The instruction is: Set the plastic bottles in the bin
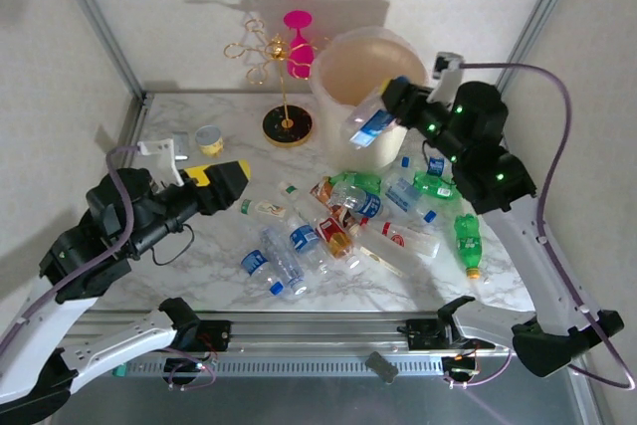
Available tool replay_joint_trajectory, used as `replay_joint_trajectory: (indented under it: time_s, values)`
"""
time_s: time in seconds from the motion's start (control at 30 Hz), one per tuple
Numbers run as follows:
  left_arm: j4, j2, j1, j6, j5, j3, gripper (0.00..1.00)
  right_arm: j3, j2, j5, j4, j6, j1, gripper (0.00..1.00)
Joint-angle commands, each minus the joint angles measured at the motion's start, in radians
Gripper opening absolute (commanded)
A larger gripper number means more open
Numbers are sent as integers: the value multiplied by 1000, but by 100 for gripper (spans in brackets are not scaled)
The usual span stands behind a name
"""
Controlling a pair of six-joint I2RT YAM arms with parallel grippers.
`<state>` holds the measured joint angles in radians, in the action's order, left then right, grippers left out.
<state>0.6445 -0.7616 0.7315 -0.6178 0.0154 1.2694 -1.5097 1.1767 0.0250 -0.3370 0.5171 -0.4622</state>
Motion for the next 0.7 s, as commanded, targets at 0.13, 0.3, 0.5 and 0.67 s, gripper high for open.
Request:
replay_joint_trajectory:
  time_s: [0.13,0.3,0.5,0.67]
  values:
    - [-287,-7,5,49,97,-183,90,-202,198,-135,21,-43,102,7]
    - [-319,-39,5,6,-8,-216,90,-365,405,-192,8,-66,130,7]
    - [-138,-75,-1,-50,-160,-225,95,-549,635,-139,-118,-96,129,11]
    - [-8,-67,-42,-171,-247,-322,100,-514,710,-94,-140,-126,108,19]
